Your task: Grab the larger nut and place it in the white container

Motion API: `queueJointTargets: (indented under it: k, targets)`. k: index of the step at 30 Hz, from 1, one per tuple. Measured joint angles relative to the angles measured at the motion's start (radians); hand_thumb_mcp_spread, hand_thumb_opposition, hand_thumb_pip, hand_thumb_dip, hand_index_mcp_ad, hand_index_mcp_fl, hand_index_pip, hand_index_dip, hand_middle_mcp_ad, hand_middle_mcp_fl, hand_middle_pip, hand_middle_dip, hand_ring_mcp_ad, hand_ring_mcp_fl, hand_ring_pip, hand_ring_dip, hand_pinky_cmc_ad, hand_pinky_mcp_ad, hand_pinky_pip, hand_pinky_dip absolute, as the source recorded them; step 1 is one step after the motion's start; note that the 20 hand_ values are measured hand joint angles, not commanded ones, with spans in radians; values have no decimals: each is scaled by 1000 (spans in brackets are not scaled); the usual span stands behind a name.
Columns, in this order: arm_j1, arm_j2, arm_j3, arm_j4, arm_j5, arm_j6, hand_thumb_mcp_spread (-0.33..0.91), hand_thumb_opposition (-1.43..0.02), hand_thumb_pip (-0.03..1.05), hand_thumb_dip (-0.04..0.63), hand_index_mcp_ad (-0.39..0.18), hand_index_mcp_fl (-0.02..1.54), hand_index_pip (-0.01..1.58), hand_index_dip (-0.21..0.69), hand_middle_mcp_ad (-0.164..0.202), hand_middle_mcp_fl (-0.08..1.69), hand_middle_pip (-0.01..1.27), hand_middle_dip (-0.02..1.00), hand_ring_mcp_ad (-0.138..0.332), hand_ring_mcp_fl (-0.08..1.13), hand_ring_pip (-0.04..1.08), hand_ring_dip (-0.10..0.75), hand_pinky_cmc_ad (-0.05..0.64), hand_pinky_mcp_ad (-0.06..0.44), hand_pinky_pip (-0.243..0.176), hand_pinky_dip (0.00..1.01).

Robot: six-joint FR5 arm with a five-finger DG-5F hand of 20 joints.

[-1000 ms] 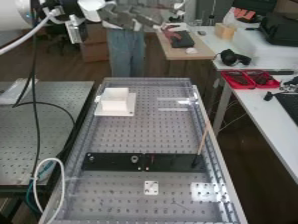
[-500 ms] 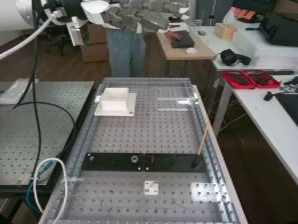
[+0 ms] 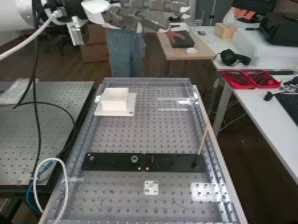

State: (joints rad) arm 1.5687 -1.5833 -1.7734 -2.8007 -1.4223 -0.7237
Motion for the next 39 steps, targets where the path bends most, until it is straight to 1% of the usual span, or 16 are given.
queueJointTargets:
  k: [9, 14, 20, 39]
  targets:
    - [-17, 2, -8, 9, -21, 5, 239, -759, 585, 218, -103, 188, 117, 47, 58, 201, 112, 202, 134, 16, 99, 56, 335, 279, -58, 374]
    - [-41, -4, -18, 22, -44, 24, 239, -759, 585, 218, -103, 188, 117, 47, 58, 201, 112, 202, 134, 16, 99, 56, 335, 279, -61, 374]
    - [-54, 5, -31, 16, -57, 36, 239, -759, 588, 218, -103, 188, 117, 37, 58, 199, 112, 206, 134, 16, 99, 56, 335, 279, -58, 374]
    - [-82, 0, -46, 31, -66, 58, 239, -759, 595, 222, -103, 188, 117, 35, 58, 199, 112, 202, 134, 16, 99, 56, 335, 283, -58, 374]
